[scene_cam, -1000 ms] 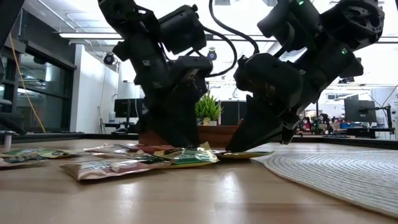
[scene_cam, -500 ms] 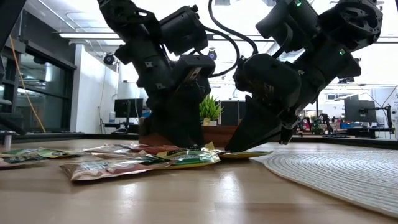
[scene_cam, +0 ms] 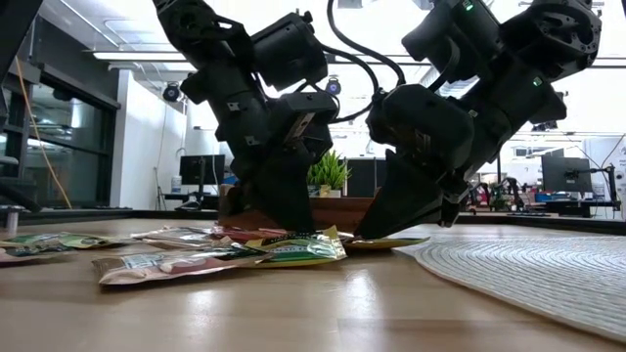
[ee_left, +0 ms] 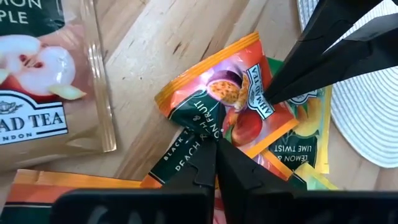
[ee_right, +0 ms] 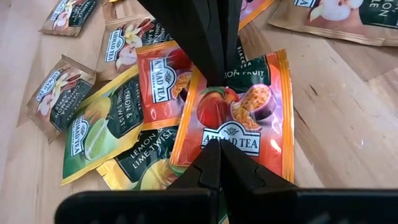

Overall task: Pick & Place Tea
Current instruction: Put the orange tea bag into the left section of the wooden organizer

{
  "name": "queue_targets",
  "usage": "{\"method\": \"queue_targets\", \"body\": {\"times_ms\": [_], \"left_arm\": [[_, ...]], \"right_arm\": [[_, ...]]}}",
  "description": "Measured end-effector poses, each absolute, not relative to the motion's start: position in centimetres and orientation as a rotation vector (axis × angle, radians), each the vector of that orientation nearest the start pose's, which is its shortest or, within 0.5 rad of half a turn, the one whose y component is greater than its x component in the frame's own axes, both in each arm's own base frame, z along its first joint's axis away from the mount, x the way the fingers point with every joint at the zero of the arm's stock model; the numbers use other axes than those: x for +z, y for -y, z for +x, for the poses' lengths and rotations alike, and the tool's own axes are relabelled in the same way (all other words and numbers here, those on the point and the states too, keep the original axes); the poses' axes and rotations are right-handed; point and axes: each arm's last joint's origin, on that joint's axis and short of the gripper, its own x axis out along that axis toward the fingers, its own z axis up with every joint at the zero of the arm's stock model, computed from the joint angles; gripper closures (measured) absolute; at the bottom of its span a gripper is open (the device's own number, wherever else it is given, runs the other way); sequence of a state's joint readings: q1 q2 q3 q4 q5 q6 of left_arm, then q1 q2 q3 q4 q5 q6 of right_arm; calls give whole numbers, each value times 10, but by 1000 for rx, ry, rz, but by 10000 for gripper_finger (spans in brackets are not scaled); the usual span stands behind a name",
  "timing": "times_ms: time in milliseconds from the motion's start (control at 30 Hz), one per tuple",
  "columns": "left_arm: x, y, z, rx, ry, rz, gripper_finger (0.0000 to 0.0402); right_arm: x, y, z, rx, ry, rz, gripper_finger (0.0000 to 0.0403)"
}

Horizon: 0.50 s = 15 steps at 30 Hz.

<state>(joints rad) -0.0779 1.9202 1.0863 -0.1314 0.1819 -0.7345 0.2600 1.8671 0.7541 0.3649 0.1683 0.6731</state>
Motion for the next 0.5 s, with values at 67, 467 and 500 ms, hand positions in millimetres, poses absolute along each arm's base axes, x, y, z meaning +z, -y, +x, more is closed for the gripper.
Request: {"method": "queue_targets", "body": {"times_ms": [67, 467, 500], "left_arm": [[131, 34, 373, 130, -1010, -719, 398], [146, 33, 370, 128, -990, -657, 401], [146, 33, 370, 131, -999, -648, 401]], "right_arm": [[97, -80, 320, -151, -729, 487, 403], [99, -81, 321, -132, -726, 497, 403], [99, -81, 321, -126, -722, 500, 403]]}}
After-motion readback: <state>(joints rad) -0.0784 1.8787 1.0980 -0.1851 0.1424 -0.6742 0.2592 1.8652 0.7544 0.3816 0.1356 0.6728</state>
